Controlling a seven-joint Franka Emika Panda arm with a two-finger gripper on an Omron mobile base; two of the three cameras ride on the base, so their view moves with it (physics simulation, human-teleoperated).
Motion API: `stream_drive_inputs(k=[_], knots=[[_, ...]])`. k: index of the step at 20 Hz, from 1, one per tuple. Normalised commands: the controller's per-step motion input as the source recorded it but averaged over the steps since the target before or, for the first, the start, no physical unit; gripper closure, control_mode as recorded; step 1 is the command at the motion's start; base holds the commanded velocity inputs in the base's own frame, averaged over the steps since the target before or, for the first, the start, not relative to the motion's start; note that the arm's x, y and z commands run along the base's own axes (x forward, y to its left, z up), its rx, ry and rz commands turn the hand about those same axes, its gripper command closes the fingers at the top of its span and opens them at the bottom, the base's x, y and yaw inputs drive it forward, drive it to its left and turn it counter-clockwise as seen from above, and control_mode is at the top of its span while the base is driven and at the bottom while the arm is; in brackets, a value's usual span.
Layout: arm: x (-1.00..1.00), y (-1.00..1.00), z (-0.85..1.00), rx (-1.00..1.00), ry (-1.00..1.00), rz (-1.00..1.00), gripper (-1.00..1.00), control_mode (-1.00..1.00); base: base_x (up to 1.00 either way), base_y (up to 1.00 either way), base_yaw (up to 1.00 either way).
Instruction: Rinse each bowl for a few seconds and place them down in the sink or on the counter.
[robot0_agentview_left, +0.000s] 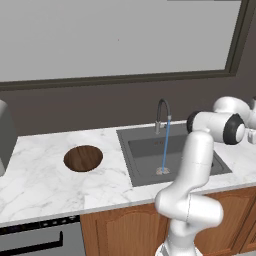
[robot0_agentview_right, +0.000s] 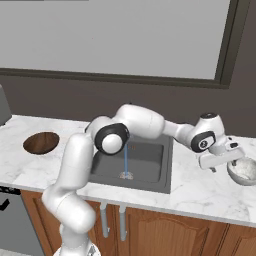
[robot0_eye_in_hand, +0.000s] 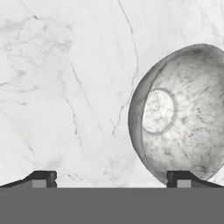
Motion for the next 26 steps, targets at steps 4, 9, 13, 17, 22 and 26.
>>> stream_drive_inputs(k=[4, 9, 13, 17, 22, 26], knots=[[0.17, -0.12, -0.12, 0.05, 0.00, 0.09, -1.00, -1.00, 0.00, 0.00, 0.00], [0.18, -0.12, -0.10, 0.02, 0.00, 0.08, -1.00, -1.00, 0.00, 0.00, 0.00], [0.17, -0.09, -0.12, 0.02, 0.00, 0.07, -1.00, -1.00, 0.00, 0.00, 0.00], [0.13, -0.11, -0.17, 0.02, 0.02, 0.06, -1.00, -1.00, 0.00, 0.00, 0.00], [0.07, -0.15, -0.20, 0.02, 0.02, 0.04, -1.00, -1.00, 0.00, 0.00, 0.00], [0.09, -0.22, -0.14, 0.02, 0.02, 0.04, -1.00, -1.00, 0.00, 0.00, 0.00]])
